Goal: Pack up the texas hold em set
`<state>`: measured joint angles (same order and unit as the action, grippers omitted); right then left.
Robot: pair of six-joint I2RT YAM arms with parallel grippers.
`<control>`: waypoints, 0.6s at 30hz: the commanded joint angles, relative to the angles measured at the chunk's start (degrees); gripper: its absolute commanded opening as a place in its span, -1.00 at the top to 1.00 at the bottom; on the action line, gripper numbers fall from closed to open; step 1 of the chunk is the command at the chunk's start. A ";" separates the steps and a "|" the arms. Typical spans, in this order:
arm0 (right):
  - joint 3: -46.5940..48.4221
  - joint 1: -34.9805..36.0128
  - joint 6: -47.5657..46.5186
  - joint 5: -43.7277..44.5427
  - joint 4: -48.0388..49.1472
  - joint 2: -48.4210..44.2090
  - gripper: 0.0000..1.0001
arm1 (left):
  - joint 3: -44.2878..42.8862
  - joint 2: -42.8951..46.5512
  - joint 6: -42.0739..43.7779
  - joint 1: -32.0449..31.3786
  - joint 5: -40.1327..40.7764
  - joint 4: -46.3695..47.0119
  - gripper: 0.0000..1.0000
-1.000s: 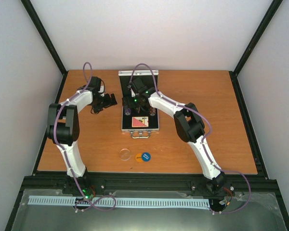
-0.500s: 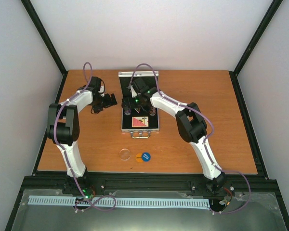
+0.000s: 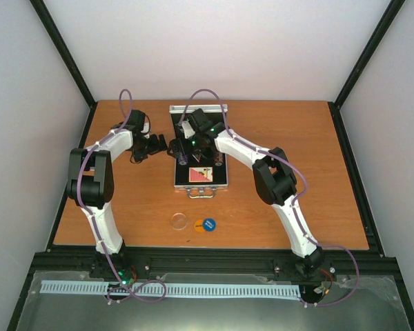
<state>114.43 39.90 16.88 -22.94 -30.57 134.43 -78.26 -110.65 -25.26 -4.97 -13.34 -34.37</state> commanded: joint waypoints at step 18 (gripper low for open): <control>6.01 0.03 -1.94 14.21 -10.76 7.00 -1.00 | -2.65 -1.82 0.90 0.04 0.27 -0.80 -1.00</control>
<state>121.56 40.10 15.49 -16.69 -36.71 139.81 -78.91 -111.39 -25.23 -4.89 -12.67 -34.44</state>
